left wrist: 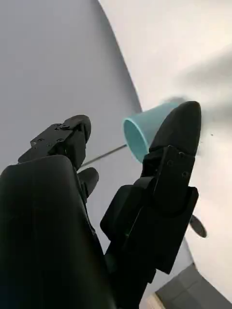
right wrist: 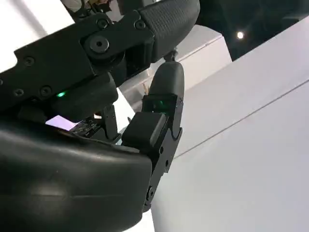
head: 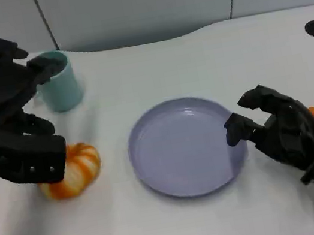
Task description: Grasp the bread from the table and place it into the plate.
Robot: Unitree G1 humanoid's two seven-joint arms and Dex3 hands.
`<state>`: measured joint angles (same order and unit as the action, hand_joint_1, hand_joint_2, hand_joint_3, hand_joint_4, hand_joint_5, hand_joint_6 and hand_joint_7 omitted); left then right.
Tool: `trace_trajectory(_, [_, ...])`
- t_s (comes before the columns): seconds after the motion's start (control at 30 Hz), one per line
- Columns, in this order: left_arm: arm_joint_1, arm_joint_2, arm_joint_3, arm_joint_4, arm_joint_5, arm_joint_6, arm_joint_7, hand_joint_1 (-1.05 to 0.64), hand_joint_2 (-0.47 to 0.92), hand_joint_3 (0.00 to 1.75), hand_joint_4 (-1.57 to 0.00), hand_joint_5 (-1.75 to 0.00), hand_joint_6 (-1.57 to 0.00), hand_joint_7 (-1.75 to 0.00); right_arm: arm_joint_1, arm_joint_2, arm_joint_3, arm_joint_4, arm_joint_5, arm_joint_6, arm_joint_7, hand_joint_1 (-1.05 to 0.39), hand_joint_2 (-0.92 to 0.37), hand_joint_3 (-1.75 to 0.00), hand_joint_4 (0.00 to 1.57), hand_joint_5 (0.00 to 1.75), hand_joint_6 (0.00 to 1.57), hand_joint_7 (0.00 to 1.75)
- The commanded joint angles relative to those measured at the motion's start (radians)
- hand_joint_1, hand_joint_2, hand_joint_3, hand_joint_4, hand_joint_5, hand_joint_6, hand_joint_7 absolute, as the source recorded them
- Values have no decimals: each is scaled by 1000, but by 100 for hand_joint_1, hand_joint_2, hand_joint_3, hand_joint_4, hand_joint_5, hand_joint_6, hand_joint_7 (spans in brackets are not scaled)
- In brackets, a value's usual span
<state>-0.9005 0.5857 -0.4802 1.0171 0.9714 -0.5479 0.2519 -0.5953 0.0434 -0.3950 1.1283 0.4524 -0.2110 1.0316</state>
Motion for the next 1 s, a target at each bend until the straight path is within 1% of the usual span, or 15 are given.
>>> trace_trajectory(0.03, [-7,-18,-24,73,-31,-13,34,-104,92,12,-2,-59,-33,-4,-2,-9,-3,-6,3,-6,-16,-54,-82,0,77,143,99,56])
trace_trajectory(0.1, [-12,-20,-32,86,-35,-16,44,-104,92,12,-2,-58,-33,-4,-2,-9,-3,-7,3,-5,-17,-54,-82,0,77,143,99,55])
trace_trajectory(0.2, [5,-79,-27,178,-80,3,35,-102,92,11,-3,-57,-33,-4,8,6,-3,-23,8,-5,-31,-53,-81,0,77,144,100,56])
trace_trajectory(0.3, [7,-140,-44,262,-91,88,16,-98,92,10,-4,-54,-31,-3,11,7,2,-28,5,-8,-15,-52,-81,0,75,147,100,56])
trace_trajectory(0.4, [18,-186,-47,314,-106,156,15,-97,92,9,-6,-53,-30,-2,15,8,4,-33,4,-20,-9,-54,-81,0,74,147,99,57])
trace_trajectory(0.47, [27,-214,-41,336,-127,192,-3,-98,92,9,-6,-52,-30,-2,23,11,7,-46,3,-22,-19,-55,-81,0,75,147,99,59])
trace_trajectory(0.53, [32,-232,-33,347,-149,215,-25,-97,92,8,-8,-48,-29,-1,29,14,10,-58,3,-21,-25,-54,-80,0,75,147,99,60])
trace_trajectory(0.63, [42,-259,-34,358,-170,253,-42,-96,92,7,-10,-45,-30,-1,36,18,11,-67,8,-32,-17,-53,-81,0,74,149,97,62])
trace_trajectory(0.73, [51,-284,-41,366,-176,292,-56,-95,92,7,-13,-43,-31,-2,44,13,20,-87,4,-12,-30,-55,-81,0,74,148,96,64])
trace_trajectory(0.77, [54,-291,-41,368,-180,302,-58,-94,92,7,-15,-41,-32,-2,45,10,21,-91,8,-6,-23,-55,-81,0,74,148,96,64])
trace_trajectory(0.8, [56,-296,-42,368,-184,308,-60,-92,92,5,-23,-31,-34,-2,49,10,21,-98,10,-4,-22,-53,-81,0,74,150,95,66])
trace_trajectory(0.87, [62,-301,-33,369,-197,308,-62,-91,92,3,-31,-24,-37,-2,52,8,21,-106,14,6,-18,-52,-82,0,73,151,94,67])
trace_trajectory(1.0, [67,-299,-7,367,-237,278,-75,-77,83,0,-49,-22,-45,-4,52,6,17,-110,24,32,-13,-52,-83,0,77,148,94,67])
